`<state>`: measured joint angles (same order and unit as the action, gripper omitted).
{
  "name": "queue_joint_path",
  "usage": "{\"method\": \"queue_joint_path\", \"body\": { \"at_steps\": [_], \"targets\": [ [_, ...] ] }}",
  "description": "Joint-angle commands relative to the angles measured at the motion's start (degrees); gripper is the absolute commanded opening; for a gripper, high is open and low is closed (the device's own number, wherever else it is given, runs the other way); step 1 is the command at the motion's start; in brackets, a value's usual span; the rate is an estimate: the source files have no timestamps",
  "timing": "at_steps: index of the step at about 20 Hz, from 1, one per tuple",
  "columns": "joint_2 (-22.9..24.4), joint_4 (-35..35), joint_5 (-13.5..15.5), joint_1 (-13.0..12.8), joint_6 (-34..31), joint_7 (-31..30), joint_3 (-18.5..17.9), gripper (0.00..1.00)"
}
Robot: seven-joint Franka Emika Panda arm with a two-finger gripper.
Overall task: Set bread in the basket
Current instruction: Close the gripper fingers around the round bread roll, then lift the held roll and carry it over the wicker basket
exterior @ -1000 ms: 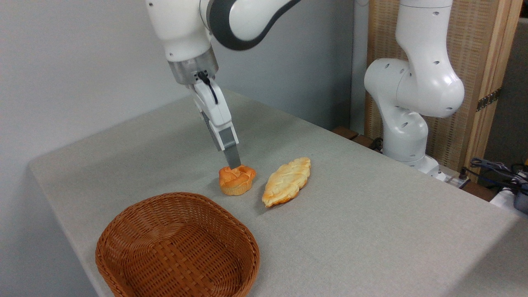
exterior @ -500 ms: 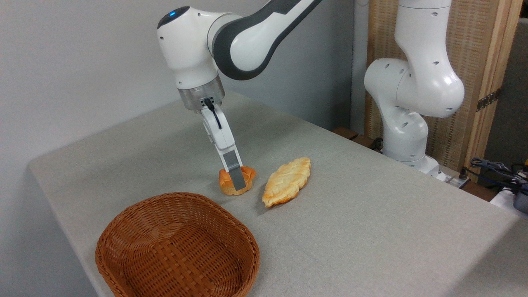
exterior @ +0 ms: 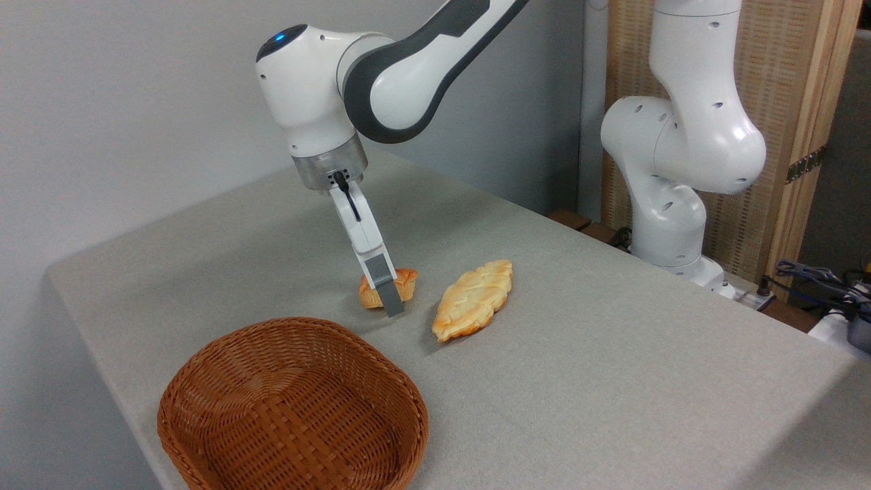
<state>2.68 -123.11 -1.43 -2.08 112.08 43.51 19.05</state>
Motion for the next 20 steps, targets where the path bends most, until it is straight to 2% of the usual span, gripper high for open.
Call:
{"method": "queue_joint_path", "body": {
  "at_steps": [1,20],
  "targets": [
    [-0.7,-0.6,-0.3,0.1,1.4,0.3,0.0,0.18],
    [-0.7,-0.2,-0.3,0.1,0.7,0.3,0.0,0.14]
  ]
}}
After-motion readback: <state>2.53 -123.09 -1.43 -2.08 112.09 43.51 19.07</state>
